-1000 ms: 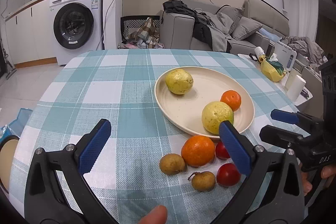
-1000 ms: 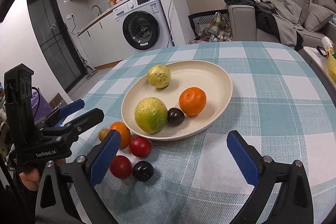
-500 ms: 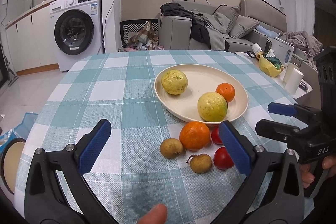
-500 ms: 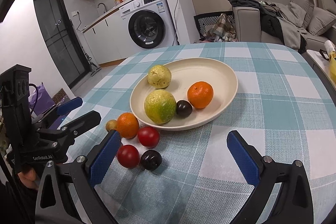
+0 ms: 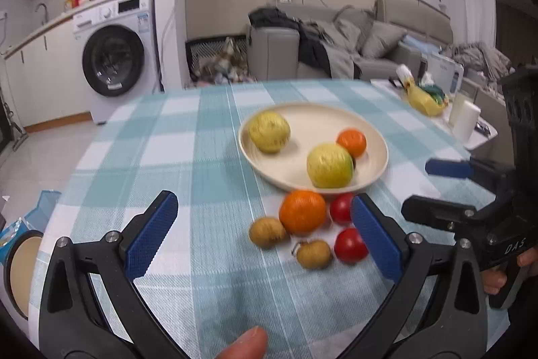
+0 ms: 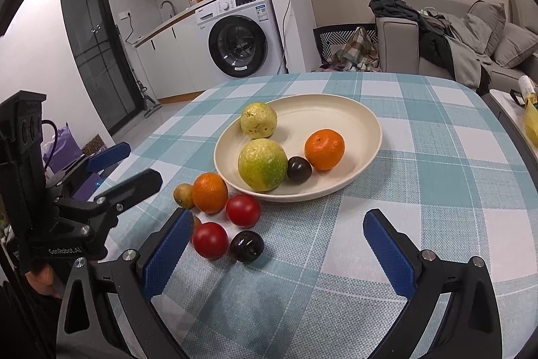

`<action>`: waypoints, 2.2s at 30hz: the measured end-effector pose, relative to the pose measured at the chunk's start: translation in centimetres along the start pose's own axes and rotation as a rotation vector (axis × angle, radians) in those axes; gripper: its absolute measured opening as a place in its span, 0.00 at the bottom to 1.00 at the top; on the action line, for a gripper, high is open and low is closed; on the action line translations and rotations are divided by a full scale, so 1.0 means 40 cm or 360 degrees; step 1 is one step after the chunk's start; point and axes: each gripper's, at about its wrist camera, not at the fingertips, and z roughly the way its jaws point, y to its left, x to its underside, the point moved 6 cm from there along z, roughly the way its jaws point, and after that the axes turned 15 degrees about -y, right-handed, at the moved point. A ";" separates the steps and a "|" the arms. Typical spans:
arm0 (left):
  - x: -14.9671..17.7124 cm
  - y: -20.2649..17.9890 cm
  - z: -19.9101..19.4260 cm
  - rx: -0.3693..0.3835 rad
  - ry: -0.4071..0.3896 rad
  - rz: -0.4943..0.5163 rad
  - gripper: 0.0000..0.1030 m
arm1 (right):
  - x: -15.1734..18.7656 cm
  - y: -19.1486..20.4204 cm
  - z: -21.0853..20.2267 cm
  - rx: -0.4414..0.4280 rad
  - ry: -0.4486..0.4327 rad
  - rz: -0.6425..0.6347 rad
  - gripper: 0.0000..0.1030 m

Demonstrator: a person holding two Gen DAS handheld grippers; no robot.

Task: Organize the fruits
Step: 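Move the right tool to the dark plum on the cloth while the left tool approaches a red tomato, then close the right tool on the dark plum while the left tool nears the red tomato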

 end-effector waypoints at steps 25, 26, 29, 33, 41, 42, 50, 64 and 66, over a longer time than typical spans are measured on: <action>0.014 -0.013 0.001 0.0056 0.0030 0.0007 0.99 | 0.066 0.012 0.035 0.0044 0.0277 -0.0092 0.87; 0.015 -0.011 0.003 0.0054 0.0034 0.0002 0.99 | 0.069 0.015 0.037 0.0039 0.0288 -0.0101 0.84; 0.016 -0.008 0.004 0.0052 0.0039 -0.0005 0.99 | 0.077 0.020 0.042 0.0032 0.0314 -0.0117 0.79; 0.020 -0.004 0.009 0.0051 0.0048 -0.0009 0.99 | 0.079 0.029 0.045 0.0016 0.0317 -0.0139 0.76; 0.022 -0.002 0.012 0.0052 0.0051 -0.0009 0.99 | 0.089 0.051 0.057 -0.0033 0.0362 -0.0167 0.51; 0.021 -0.003 0.011 0.0052 0.0050 -0.0010 0.99 | 0.089 0.051 0.058 -0.0032 0.0362 -0.0167 0.48; 0.025 -0.004 0.014 0.0055 0.0056 -0.0006 0.99 | 0.087 0.062 0.065 -0.0065 0.0362 -0.0171 0.38; 0.026 -0.010 0.012 0.0061 0.0044 -0.0005 0.99 | 0.079 0.065 0.052 -0.0037 0.0305 -0.0201 0.26; 0.035 -0.022 0.009 0.0098 0.0066 -0.0002 0.99 | 0.072 0.061 0.040 -0.0028 0.0269 -0.0190 0.26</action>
